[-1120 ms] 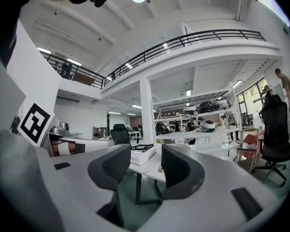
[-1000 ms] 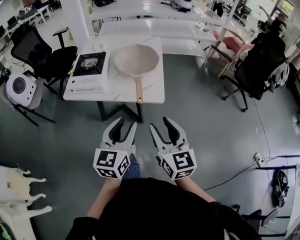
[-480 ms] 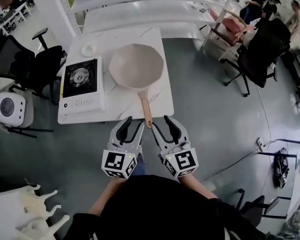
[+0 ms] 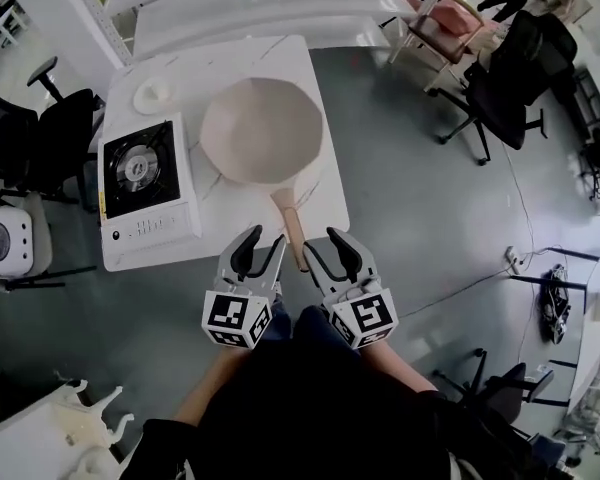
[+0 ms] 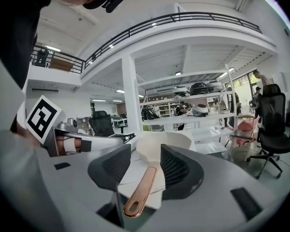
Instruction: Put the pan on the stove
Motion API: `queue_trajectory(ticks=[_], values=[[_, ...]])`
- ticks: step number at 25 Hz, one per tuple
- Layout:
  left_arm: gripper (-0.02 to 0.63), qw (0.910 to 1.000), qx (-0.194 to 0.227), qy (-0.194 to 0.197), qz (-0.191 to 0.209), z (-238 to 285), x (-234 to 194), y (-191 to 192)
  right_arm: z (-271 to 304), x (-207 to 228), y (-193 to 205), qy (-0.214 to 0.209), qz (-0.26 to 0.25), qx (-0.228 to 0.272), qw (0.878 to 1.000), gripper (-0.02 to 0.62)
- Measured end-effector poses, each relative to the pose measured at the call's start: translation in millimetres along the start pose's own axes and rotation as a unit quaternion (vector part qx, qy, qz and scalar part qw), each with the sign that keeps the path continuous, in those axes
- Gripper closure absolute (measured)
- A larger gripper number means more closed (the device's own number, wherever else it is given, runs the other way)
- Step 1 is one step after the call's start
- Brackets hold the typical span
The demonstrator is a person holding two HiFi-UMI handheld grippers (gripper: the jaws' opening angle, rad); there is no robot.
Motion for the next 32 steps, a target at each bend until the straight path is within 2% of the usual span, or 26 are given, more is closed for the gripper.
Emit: queue_trajectory(ticks=[9,15,19,26,32], values=[[0.419,0.9986,-0.04,0.007,-0.034,26,-10,10,13,13,16,-0.055,0.015,-0.041,0.998,0.423],[0.405,0.9941,-0.072,0.009,-0.081,44,-20,24,28,21,29,-0.104,0.016,-0.068,0.992,0.423],[0.399,0.9866,-0.088,0.021,-0.136,54,-31,34,36,24,40,-0.124,0.027,-0.087,0.988,0.417],[0.371,0.9699,-0.122,0.055,-0.203,70,-49,52,48,31,57,-0.148,0.072,-0.129,0.978,0.39],[0.334,0.9527,-0.144,0.091,-0.251,83,-61,65,58,36,70,-0.188,0.115,-0.165,0.961,0.374]])
Point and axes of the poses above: the fingertips, and each gripper's own axes: z forward along the fingers, x to its right, y out of its underside, the point moved 9 cm from there along -z, backward along the fingers, and after that the axes turned 5 degrees about -z, right-handed, at the moved point
